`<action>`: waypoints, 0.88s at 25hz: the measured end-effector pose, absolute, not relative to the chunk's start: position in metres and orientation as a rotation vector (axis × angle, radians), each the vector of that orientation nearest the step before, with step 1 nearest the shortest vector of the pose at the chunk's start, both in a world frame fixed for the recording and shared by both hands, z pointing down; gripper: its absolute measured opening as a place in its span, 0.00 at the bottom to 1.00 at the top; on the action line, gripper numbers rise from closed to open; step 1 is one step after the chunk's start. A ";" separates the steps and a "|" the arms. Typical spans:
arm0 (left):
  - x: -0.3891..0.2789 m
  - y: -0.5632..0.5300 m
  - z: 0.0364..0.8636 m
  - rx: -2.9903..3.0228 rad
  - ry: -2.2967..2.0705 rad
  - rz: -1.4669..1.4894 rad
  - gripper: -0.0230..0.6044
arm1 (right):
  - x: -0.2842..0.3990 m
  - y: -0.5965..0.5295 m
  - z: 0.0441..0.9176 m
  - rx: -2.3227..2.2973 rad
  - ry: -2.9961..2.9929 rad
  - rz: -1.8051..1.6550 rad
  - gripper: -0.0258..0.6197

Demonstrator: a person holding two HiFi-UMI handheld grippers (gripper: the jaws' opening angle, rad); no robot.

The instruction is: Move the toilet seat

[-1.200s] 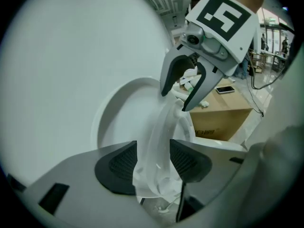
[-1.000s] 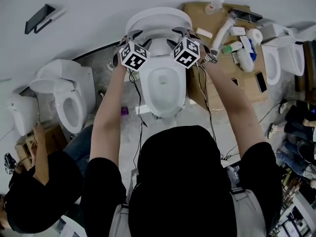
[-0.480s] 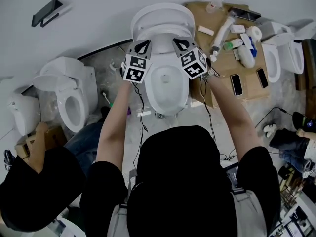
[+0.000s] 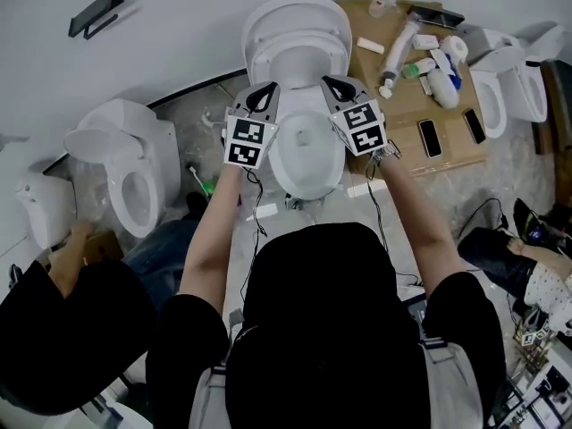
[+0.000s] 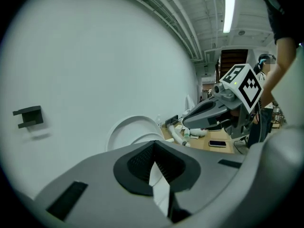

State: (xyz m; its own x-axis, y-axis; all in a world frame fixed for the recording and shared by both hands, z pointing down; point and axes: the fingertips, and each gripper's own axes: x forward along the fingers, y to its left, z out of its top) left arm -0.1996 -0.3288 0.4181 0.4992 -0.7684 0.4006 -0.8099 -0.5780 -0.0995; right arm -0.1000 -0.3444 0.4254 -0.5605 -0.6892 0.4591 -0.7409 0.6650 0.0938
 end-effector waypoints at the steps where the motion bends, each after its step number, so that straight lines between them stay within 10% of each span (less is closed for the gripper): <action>1: -0.199 -0.321 0.415 2.636 -1.389 0.609 0.05 | -0.098 -0.337 0.420 1.134 -2.427 0.156 0.06; 22: -0.191 -0.191 0.301 2.702 -1.444 0.139 0.05 | -0.045 -0.195 0.330 1.412 -2.602 0.286 0.06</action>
State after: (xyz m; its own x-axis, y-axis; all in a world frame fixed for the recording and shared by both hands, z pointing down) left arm -0.1906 -0.1909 0.3008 0.5528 -0.8254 0.1149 -0.8321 -0.5541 0.0235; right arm -0.0451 -0.1947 0.3298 -0.5382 -0.8090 0.2364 -0.8410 0.5338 -0.0880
